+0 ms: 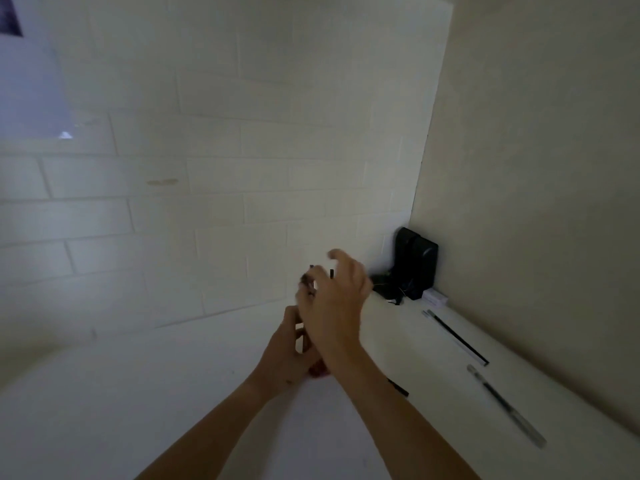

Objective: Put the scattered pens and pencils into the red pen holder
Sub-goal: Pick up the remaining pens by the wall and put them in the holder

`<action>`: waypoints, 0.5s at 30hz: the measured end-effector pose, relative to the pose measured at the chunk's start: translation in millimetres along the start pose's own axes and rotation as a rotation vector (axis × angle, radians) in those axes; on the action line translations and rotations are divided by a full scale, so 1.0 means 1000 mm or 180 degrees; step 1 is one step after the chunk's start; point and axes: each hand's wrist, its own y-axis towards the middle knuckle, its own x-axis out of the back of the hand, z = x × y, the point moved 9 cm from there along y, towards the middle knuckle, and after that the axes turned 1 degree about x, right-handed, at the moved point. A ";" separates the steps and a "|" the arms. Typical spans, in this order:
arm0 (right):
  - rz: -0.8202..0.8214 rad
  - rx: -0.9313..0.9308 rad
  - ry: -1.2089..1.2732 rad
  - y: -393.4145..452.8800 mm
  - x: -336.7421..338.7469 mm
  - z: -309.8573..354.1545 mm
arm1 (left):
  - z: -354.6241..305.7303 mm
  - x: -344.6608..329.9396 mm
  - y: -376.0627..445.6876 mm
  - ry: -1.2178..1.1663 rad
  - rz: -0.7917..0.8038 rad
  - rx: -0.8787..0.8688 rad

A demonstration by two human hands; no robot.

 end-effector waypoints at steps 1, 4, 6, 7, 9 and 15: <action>-0.0022 -0.0247 0.0013 0.001 0.004 -0.017 | -0.004 0.001 0.001 -0.0018 -0.0001 -0.0097; 0.0150 -0.0630 0.0160 -0.006 0.002 -0.055 | -0.007 -0.001 0.000 -0.0106 0.0013 -0.0260; 0.0372 -0.0676 0.0333 -0.014 -0.005 -0.067 | -0.006 0.000 0.000 -0.0159 -0.0001 -0.0303; 0.0477 -0.0642 0.0490 -0.018 -0.009 -0.070 | -0.008 0.000 -0.001 -0.0159 0.0005 -0.0314; 0.0765 -0.0662 0.1189 -0.024 -0.016 -0.070 | -0.008 0.000 -0.001 -0.0141 0.0003 -0.0329; 0.1589 -0.1306 0.2370 -0.032 -0.043 -0.064 | -0.012 0.002 -0.003 0.0020 -0.0040 -0.0415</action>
